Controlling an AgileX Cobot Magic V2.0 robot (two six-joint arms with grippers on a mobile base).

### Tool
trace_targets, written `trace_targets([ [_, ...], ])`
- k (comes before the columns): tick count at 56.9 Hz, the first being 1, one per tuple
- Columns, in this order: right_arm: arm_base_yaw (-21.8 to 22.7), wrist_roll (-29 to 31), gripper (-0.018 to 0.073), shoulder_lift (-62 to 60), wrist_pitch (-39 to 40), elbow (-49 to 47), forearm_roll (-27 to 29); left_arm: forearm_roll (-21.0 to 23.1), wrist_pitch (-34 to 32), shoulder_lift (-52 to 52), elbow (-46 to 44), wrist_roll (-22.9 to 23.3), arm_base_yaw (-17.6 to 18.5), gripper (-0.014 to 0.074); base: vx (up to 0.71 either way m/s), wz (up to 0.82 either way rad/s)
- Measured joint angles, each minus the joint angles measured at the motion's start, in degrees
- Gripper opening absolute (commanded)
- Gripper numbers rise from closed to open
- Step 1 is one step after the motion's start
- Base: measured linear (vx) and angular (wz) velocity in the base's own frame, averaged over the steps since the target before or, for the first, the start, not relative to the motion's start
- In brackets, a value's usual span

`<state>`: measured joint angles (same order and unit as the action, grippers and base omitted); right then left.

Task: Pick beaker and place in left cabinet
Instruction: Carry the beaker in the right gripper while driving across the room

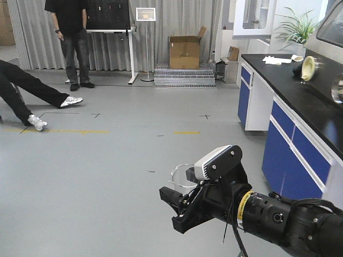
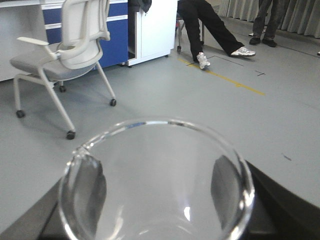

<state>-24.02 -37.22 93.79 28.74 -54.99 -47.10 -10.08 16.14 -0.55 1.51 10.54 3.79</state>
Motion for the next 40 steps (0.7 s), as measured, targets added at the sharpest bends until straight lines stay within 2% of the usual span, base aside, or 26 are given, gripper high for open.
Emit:
trace_targets([
  [40, 0.0, 0.0, 0.0176, 0.0, -0.2, 0.0, 0.0, 0.0, 0.0, 0.0, 0.0, 0.0, 0.0, 0.0003, 0.79, 0.03],
])
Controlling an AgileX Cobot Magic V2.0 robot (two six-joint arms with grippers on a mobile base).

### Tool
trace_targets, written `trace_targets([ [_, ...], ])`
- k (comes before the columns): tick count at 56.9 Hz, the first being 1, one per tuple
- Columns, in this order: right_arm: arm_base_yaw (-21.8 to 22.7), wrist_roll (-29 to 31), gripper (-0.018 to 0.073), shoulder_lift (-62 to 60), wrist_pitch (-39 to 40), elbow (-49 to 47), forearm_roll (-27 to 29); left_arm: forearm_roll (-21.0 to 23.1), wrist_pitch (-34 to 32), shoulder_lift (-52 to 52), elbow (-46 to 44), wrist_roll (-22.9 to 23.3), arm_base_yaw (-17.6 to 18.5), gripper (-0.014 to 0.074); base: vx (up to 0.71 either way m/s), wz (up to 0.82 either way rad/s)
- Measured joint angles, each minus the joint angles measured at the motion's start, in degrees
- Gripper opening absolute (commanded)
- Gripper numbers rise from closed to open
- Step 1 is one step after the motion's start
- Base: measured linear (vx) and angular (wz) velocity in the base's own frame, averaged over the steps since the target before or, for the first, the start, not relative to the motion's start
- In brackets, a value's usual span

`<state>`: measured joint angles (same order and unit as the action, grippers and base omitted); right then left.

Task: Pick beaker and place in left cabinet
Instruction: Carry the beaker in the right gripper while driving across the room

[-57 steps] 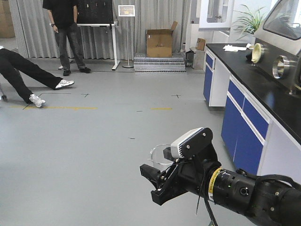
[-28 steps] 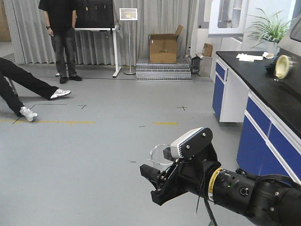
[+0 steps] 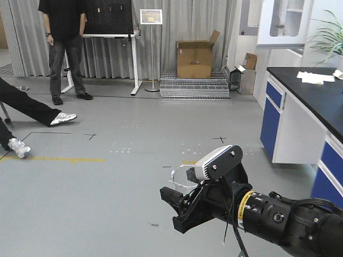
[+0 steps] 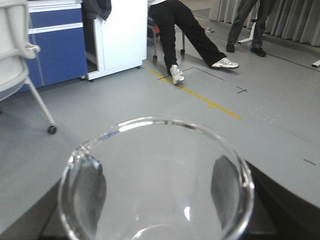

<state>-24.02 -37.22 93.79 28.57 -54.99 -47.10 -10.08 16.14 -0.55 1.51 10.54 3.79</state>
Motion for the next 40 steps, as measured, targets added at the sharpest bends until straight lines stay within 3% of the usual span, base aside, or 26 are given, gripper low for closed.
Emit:
trace_targets([
  [40, 0.0, 0.0, 0.0176, 0.0, -0.3, 0.0, -0.2, 0.0, 0.0, 0.0, 0.0, 0.0, 0.0, 0.0003, 0.87, -0.01],
])
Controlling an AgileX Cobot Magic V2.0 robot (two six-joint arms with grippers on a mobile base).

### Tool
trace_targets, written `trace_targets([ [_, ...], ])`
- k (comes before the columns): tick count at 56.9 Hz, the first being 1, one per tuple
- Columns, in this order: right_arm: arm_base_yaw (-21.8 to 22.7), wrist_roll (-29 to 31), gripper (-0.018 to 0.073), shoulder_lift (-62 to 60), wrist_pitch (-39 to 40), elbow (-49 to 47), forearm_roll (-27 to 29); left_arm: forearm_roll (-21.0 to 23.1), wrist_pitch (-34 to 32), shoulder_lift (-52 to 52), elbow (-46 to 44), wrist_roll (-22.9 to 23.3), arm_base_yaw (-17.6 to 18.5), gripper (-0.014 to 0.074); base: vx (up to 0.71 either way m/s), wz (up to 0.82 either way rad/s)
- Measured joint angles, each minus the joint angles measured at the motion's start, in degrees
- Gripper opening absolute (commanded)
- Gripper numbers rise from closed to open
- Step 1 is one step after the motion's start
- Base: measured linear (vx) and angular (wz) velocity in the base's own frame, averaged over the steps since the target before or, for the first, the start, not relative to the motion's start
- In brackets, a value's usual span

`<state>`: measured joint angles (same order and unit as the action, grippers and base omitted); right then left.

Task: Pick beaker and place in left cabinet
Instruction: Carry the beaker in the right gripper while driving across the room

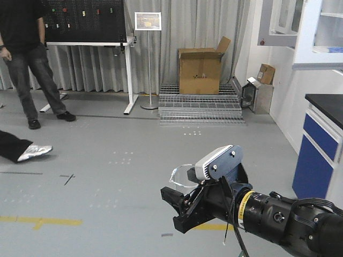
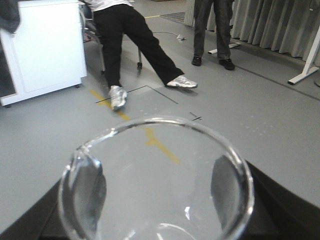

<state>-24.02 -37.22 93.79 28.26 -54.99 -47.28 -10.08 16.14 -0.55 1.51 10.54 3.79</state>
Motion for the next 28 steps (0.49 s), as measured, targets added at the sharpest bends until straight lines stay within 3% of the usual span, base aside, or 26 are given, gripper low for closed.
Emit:
trace_targets([
  [28, -0.2, 0.0, 0.0176, 0.0, 0.0, 0.0, -0.1, 0.0, 0.0, 0.0, 0.0, 0.0, 0.0, 0.0003, 0.85, -0.03],
])
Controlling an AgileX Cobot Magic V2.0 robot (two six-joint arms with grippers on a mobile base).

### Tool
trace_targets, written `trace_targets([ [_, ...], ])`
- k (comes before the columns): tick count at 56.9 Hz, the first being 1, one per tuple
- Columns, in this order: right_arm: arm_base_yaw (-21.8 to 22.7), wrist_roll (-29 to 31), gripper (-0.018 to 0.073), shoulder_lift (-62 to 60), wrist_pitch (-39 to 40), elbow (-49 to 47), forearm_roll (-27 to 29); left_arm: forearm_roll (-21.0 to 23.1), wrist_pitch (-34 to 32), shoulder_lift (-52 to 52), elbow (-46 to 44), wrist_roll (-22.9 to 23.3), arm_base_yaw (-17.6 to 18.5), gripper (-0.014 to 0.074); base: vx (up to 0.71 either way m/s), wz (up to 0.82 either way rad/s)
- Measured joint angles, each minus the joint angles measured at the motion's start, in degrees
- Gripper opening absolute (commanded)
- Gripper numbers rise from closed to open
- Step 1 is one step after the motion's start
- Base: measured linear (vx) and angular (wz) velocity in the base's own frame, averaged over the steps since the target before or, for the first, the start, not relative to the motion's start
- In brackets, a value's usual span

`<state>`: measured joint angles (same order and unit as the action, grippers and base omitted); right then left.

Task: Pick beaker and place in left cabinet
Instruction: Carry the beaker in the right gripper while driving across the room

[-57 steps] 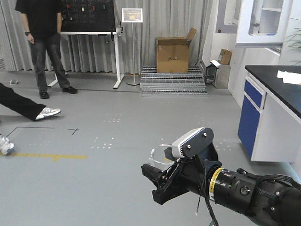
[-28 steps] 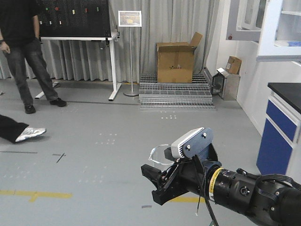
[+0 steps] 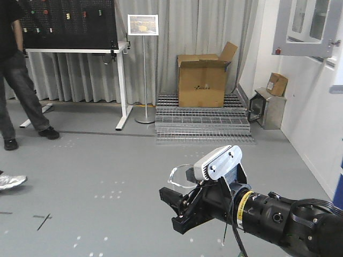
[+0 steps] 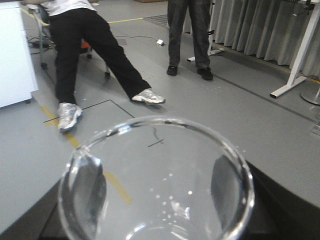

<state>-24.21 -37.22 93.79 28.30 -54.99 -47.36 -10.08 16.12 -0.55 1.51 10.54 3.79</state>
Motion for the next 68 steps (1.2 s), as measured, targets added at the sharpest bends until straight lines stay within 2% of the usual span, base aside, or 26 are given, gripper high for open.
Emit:
trace_targets([
  [68, 0.0, 0.0, 0.0176, 1.0, -0.8, 0.0, 0.1, 0.0, 0.0, 0.0, 0.0, 0.0, 0.0, 0.0003, 0.79, -0.04],
])
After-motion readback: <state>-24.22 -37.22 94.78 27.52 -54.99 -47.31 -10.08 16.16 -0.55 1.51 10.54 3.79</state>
